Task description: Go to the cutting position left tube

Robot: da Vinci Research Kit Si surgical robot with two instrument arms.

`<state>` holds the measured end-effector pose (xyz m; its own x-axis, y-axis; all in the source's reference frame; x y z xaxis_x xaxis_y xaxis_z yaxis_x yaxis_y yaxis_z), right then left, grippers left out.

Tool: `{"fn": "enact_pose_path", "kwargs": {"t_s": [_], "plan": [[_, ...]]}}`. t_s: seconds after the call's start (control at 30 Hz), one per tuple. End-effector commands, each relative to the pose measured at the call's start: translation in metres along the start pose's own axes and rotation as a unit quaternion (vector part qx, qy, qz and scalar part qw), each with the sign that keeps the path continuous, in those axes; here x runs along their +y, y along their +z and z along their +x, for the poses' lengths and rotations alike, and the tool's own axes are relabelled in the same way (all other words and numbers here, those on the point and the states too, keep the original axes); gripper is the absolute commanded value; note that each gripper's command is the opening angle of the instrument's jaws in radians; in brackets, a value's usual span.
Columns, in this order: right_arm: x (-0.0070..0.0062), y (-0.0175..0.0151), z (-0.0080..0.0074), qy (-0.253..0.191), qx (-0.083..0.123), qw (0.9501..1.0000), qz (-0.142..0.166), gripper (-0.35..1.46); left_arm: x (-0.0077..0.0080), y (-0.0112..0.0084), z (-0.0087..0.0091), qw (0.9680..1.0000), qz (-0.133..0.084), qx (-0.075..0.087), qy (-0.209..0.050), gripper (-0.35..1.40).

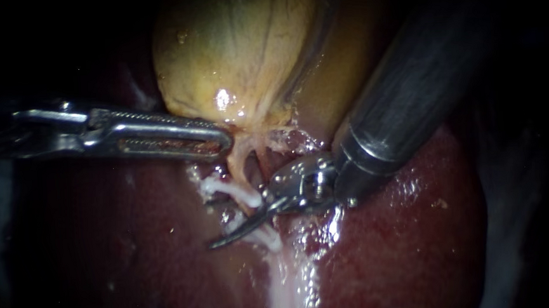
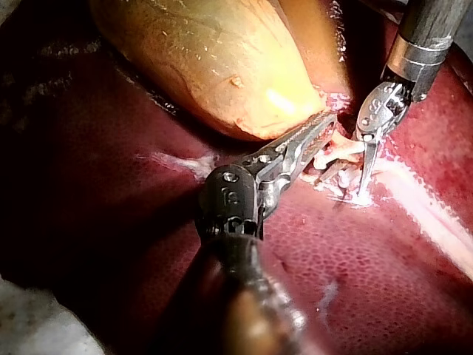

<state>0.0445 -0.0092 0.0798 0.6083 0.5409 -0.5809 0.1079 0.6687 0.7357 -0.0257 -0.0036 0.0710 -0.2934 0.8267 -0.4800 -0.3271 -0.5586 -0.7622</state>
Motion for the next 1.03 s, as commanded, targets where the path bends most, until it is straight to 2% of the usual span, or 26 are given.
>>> {"fn": "enact_pose_path", "kwargs": {"t_s": [0.03, 0.3, 1.03], "plan": [[0.0000, 0.0000, 0.0000, 0.000, 0.002, 1.0000, 0.000, 0.92, 0.0000, 0.0000, 0.0000, 1.0000, 0.000, 0.000, 0.000, -0.35], [0.0000, 0.0004, 0.0000, 0.006, 0.007, 0.9999, 0.013, 0.92, -0.0001, 0.0001, 0.0000, 1.0000, 0.000, 0.000, 0.000, -0.35], [0.0001, 0.0006, 0.0001, 0.005, 0.007, 0.9999, 0.013, 0.92, -0.0002, 0.0001, 0.0000, 1.0000, 0.001, 0.000, 0.000, -0.35]]}}
